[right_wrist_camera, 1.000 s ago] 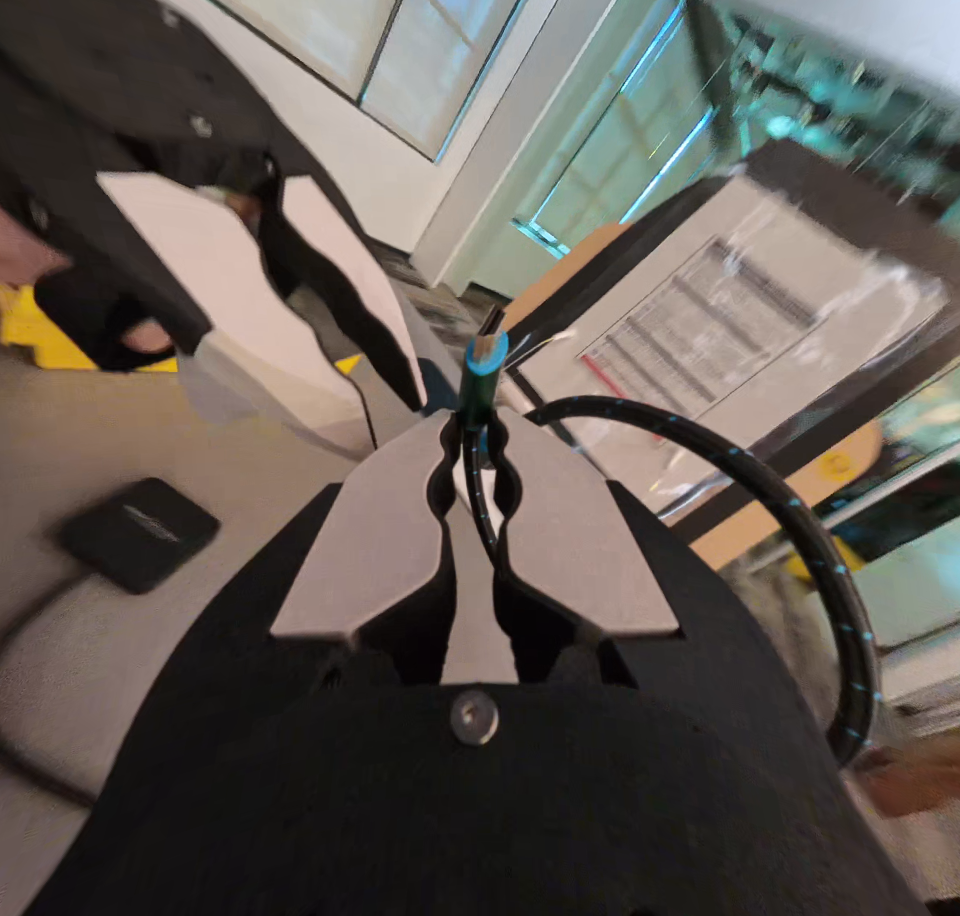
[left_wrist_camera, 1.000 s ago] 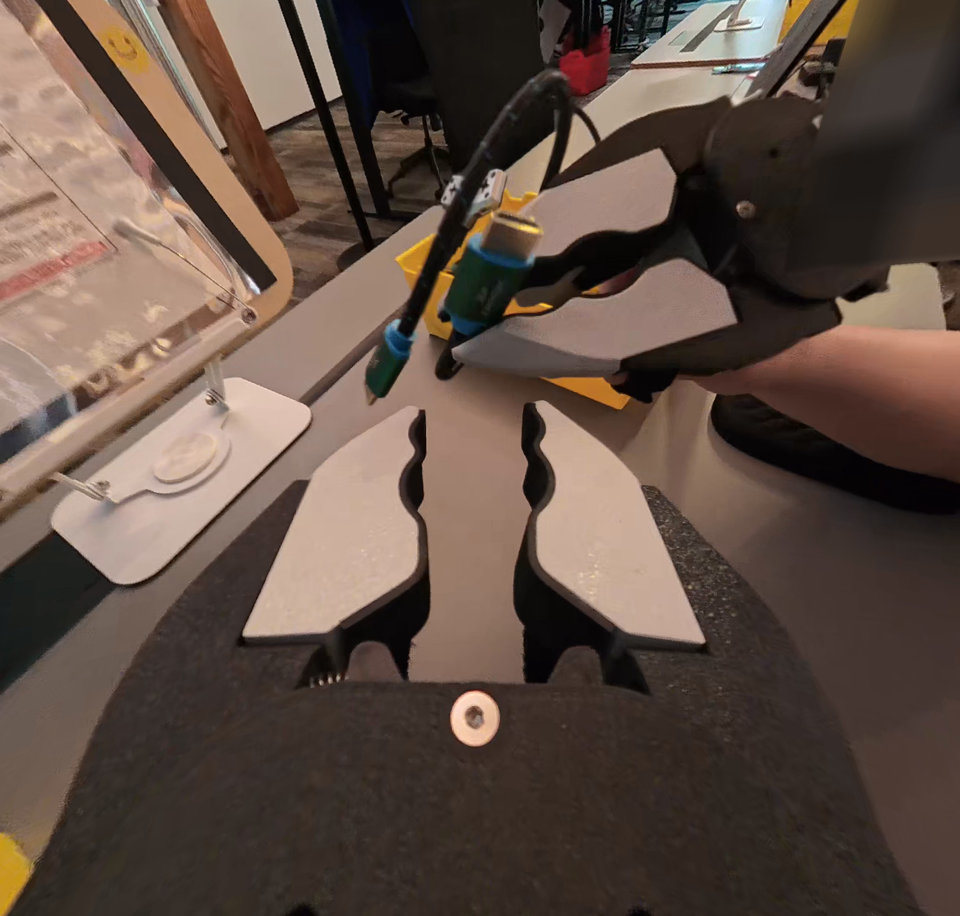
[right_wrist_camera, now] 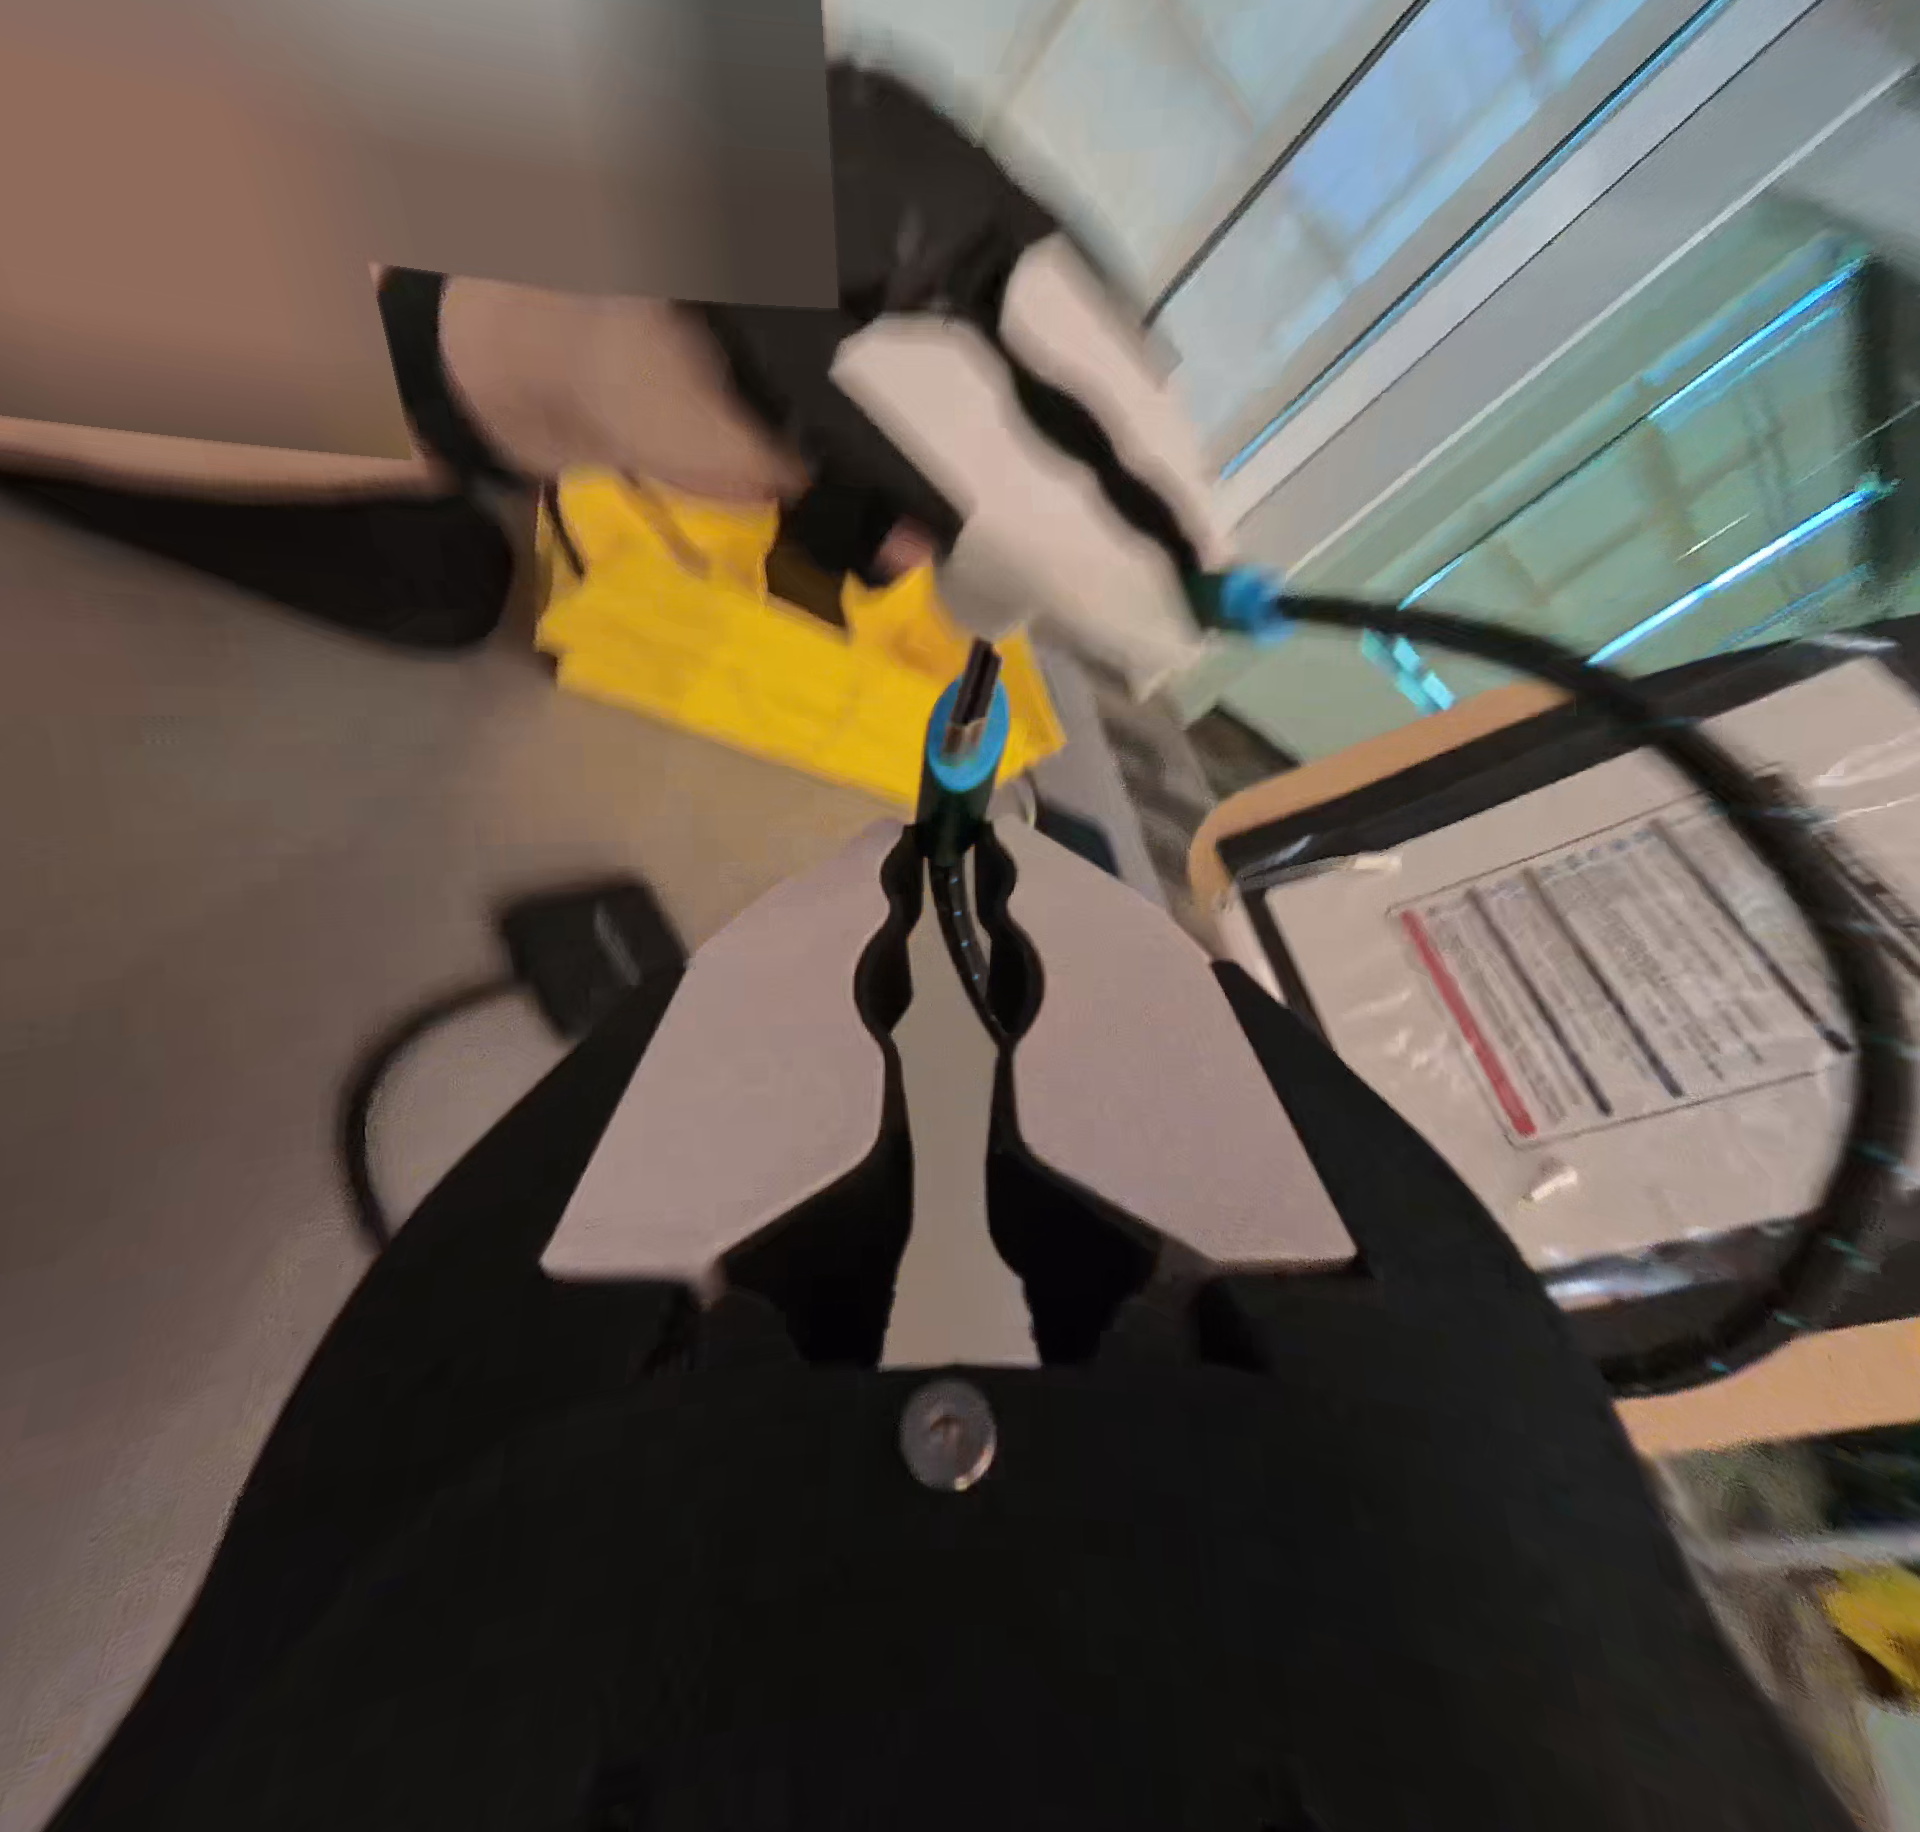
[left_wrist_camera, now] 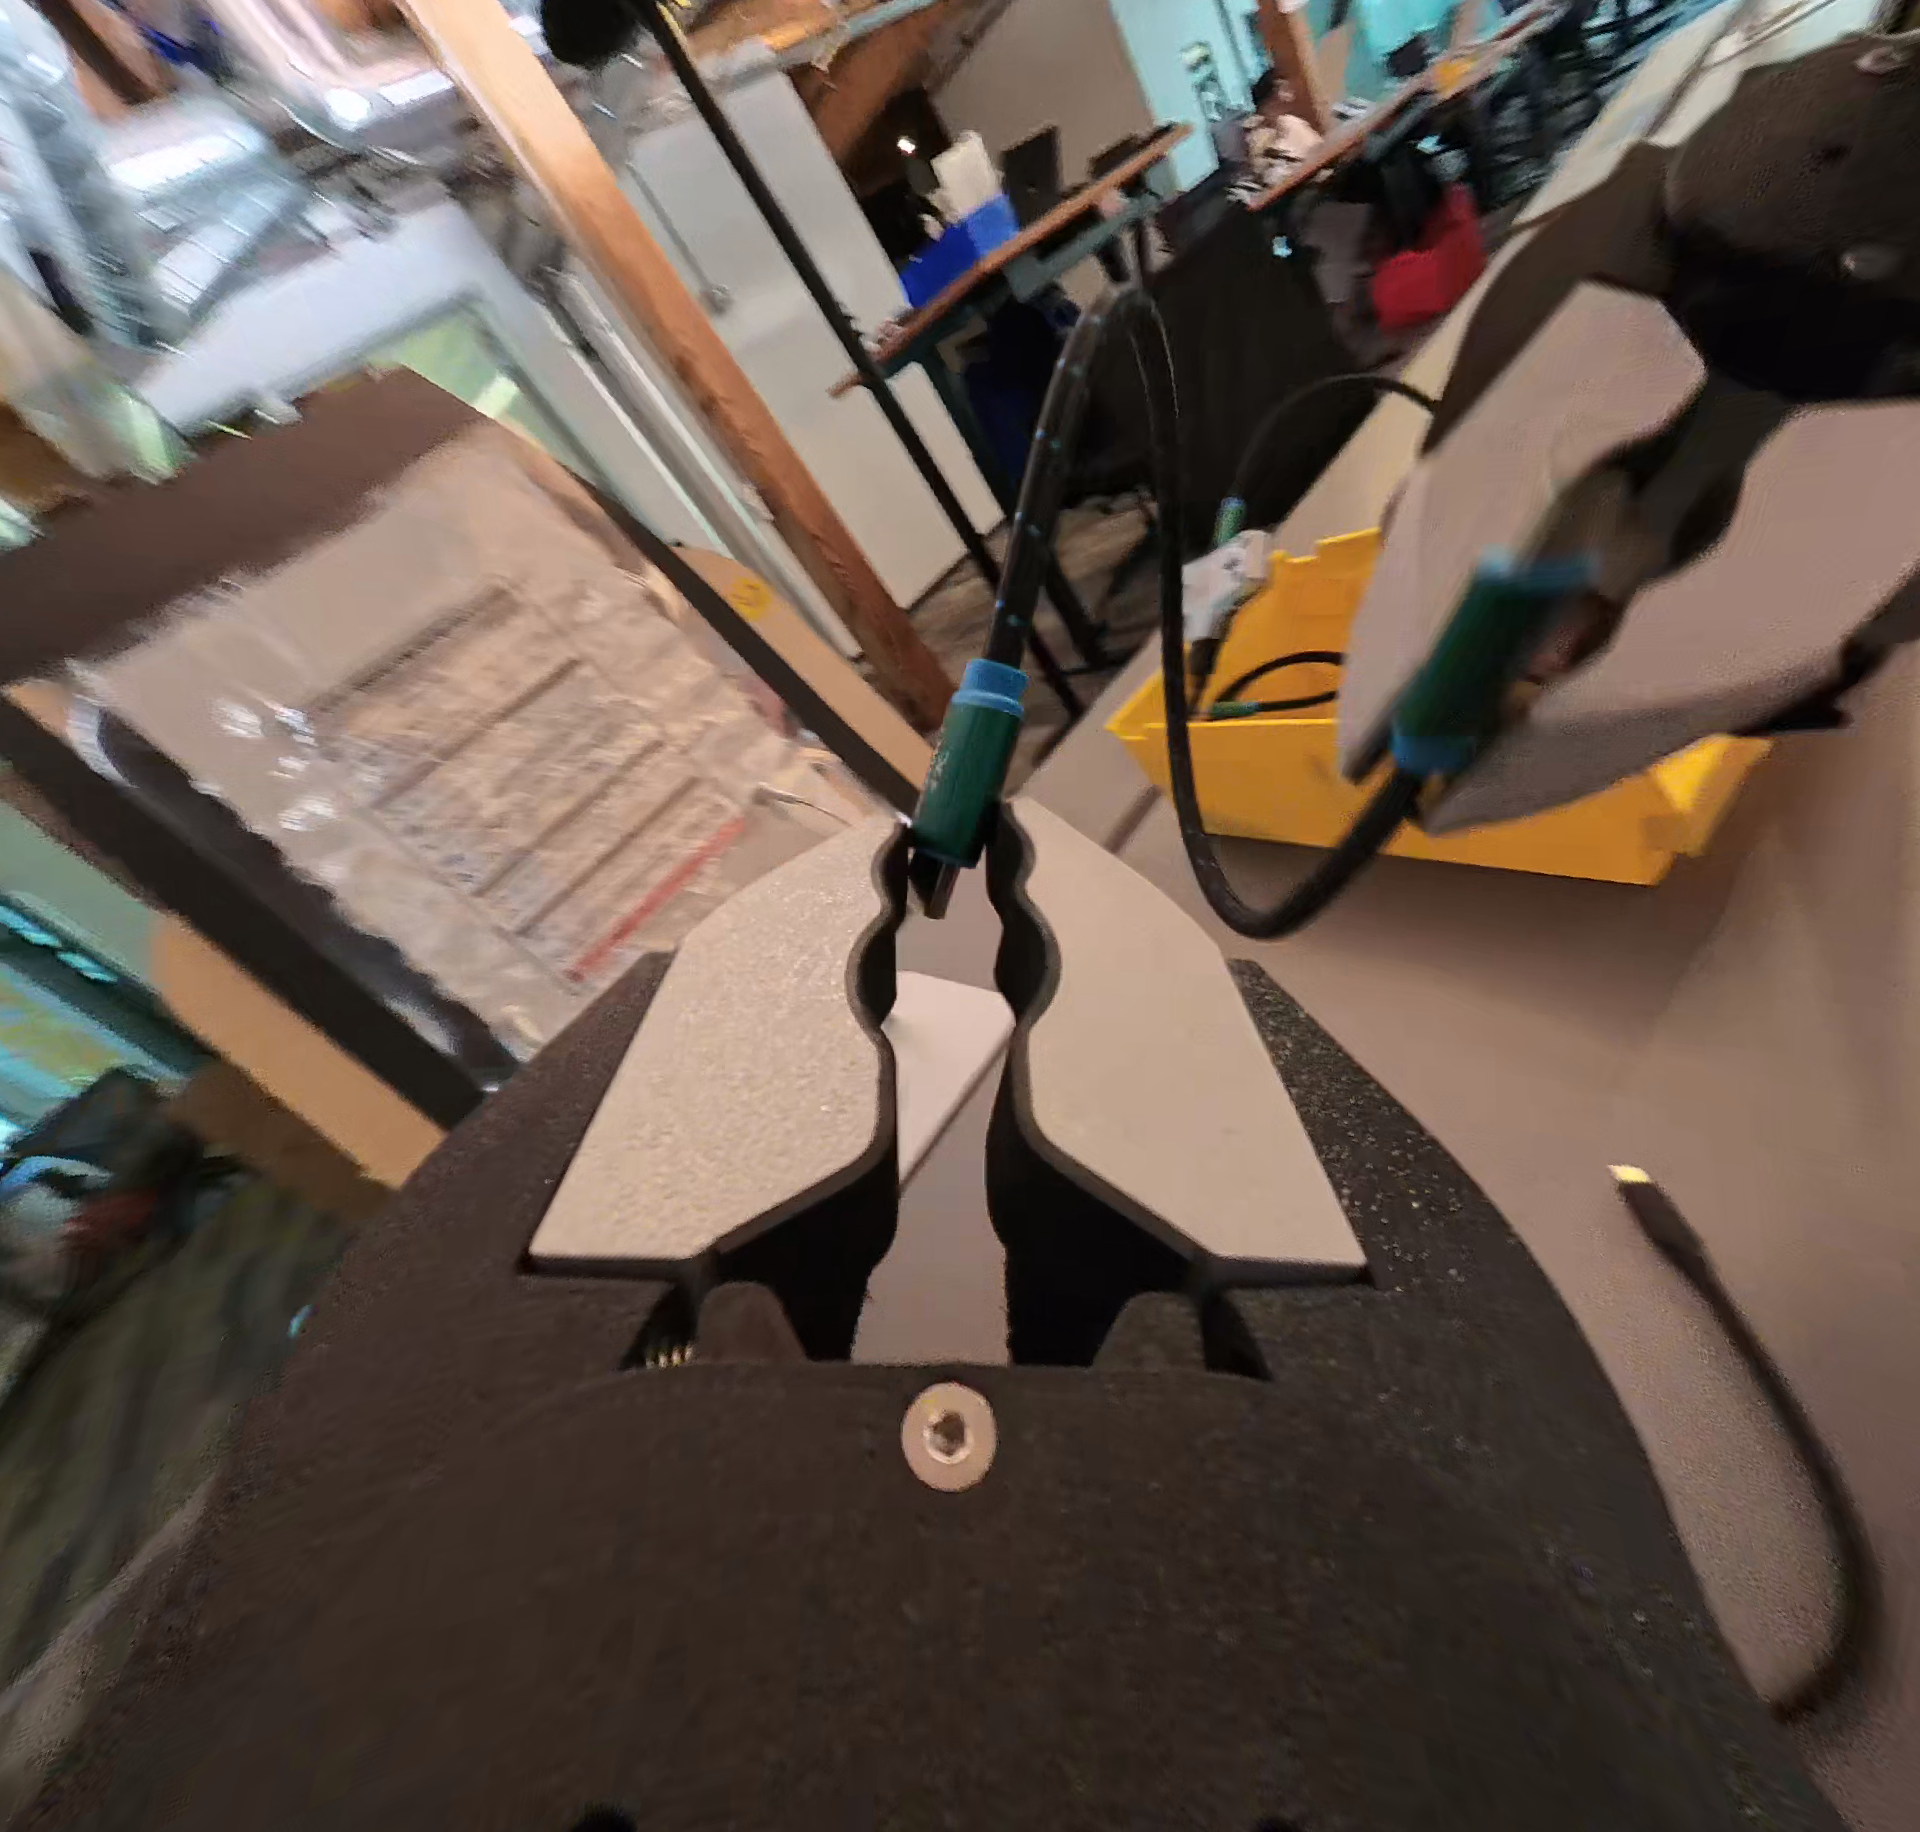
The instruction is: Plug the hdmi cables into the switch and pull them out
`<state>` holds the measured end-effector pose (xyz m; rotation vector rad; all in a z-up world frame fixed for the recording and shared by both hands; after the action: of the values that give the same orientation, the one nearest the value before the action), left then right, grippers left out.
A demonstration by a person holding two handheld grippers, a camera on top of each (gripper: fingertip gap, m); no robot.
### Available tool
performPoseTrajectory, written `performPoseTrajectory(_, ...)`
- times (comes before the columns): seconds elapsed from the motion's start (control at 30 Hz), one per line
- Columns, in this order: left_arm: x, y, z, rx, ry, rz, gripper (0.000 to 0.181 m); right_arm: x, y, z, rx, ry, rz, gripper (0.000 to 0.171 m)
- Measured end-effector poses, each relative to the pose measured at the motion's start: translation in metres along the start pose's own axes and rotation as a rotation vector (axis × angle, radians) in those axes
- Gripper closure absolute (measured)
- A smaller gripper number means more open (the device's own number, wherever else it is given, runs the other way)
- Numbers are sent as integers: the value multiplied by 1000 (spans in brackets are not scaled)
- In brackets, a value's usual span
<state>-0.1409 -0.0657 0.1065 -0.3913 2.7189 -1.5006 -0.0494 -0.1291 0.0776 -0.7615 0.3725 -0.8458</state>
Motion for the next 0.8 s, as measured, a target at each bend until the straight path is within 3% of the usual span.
performPoseTrajectory(0.03, 3, -3, -1, -31, -24, 8, 167, -2, 9, -8, 88, -36, -85, 161)
performPoseTrajectory(0.17, 7, -8, 0, -80, -41, 12, 168, -10, 48, -39, 407, -160, -374, 161)
performPoseTrajectory(0.47, 0, -3, 8, -198, -55, -61, 169, -19, 75, -68, 401, -310, -461, 159)
performPoseTrajectory(0.53, -1, 0, 8, -230, -64, -73, 169, -20, 71, -71, 291, -343, -447, 148)
performPoseTrajectory(0.6, -2, 2, 9, -270, -71, -89, 170, -16, 57, -69, 128, -399, -367, 146)
performPoseTrajectory(0.73, -3, 1, 12, -320, -85, -102, 170, -5, 24, -41, -316, -487, -177, 131)
performPoseTrajectory(0.8, -4, 0, 13, -323, -81, -101, 171, 3, 14, -28, -487, -542, -95, 132)
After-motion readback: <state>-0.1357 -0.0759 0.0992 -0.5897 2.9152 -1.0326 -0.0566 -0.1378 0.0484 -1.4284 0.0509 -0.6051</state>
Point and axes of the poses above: each gripper's, where its closed fingertips meet, x back along the fingers, y out of its underside, z = x × y across the jaws, the point moved 5 cm from there along x, back along the fingers, and after that the axes turned 15 degrees about y, right-handed, at the moved point
